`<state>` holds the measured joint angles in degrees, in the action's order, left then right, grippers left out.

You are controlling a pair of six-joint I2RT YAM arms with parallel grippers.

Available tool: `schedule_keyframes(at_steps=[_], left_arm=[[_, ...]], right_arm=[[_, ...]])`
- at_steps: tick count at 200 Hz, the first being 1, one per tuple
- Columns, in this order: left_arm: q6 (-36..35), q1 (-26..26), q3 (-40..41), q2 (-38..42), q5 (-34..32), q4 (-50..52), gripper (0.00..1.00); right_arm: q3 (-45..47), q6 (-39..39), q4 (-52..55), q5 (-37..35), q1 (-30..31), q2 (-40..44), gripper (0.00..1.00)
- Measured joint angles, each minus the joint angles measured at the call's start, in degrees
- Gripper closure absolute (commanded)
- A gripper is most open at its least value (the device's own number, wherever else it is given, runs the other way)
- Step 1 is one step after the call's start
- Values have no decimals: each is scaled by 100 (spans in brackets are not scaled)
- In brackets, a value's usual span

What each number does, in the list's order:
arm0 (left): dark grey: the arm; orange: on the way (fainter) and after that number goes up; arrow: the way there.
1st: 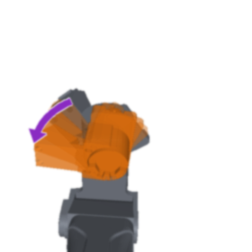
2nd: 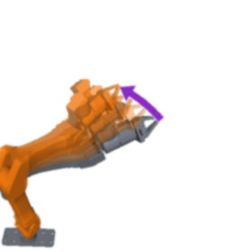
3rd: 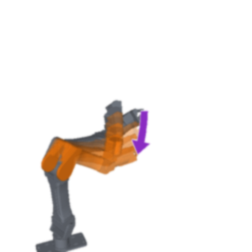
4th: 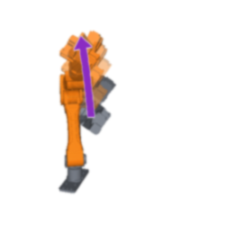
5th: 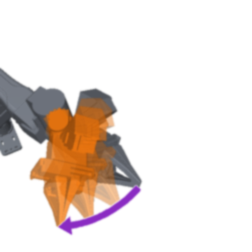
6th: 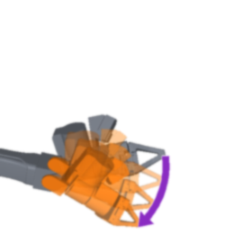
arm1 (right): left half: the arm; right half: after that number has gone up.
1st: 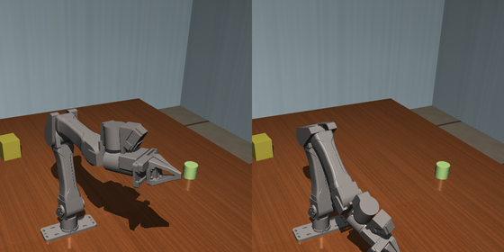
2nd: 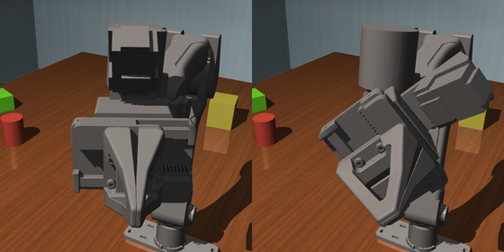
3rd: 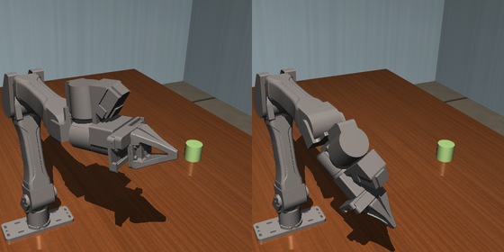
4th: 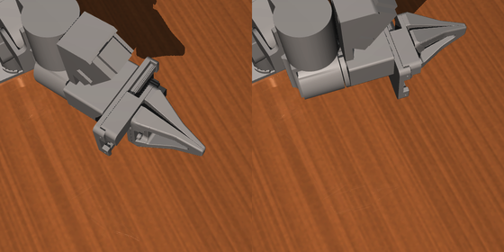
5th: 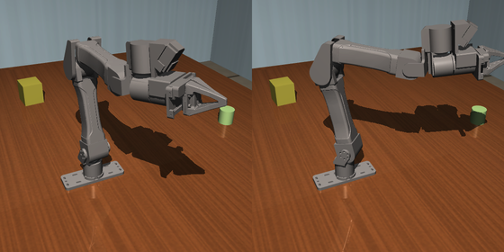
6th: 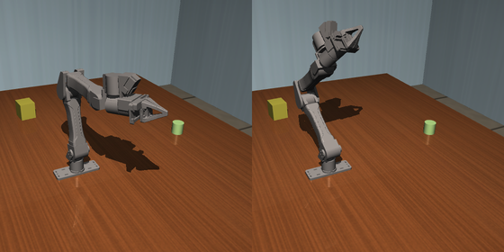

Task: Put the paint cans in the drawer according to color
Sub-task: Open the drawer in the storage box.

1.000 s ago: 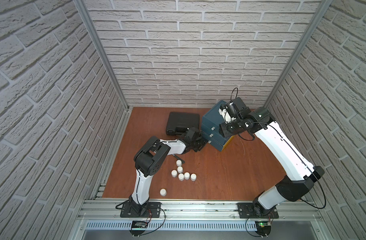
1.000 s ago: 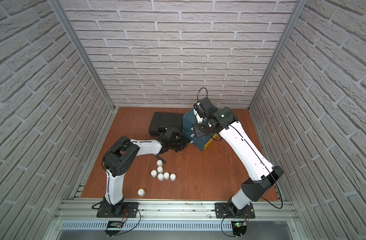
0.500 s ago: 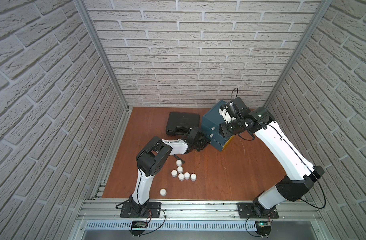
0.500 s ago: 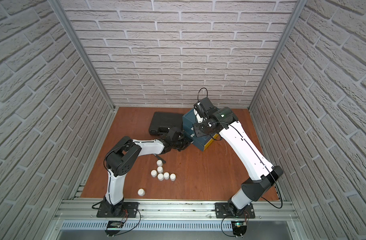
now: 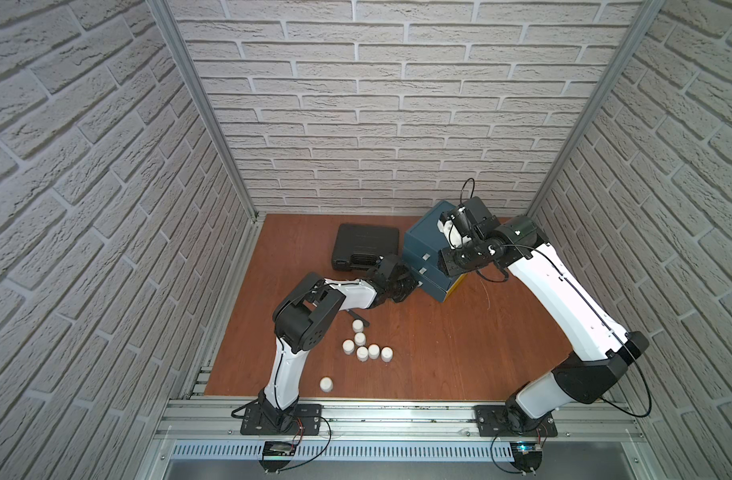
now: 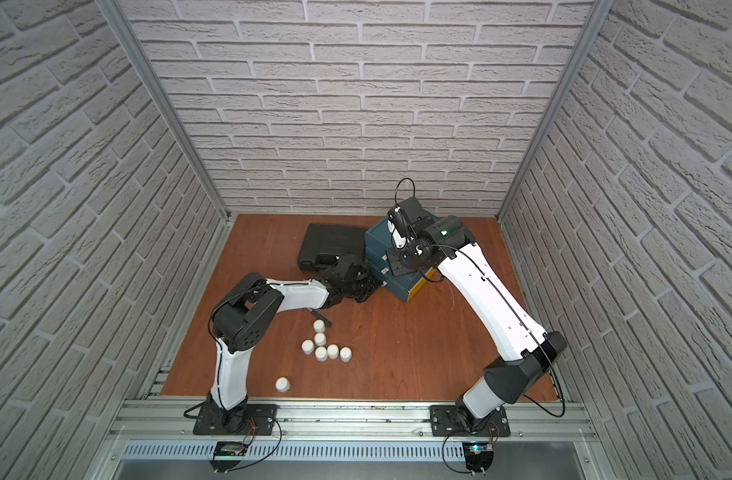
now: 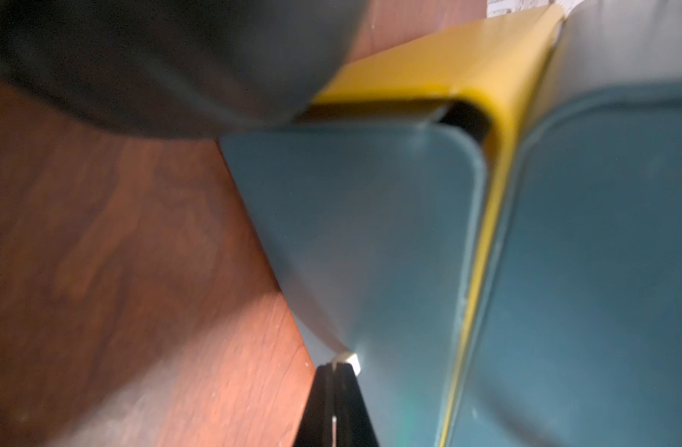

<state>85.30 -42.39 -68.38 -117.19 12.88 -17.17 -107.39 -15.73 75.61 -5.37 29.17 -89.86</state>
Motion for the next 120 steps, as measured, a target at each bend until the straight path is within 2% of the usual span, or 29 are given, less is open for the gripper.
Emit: schedule_keyframes(at_steps=[120], left_arm=[[-278, -17, 1266, 1410, 2, 925, 100]], right_arm=[[0, -11, -50, 140, -9, 0, 53]])
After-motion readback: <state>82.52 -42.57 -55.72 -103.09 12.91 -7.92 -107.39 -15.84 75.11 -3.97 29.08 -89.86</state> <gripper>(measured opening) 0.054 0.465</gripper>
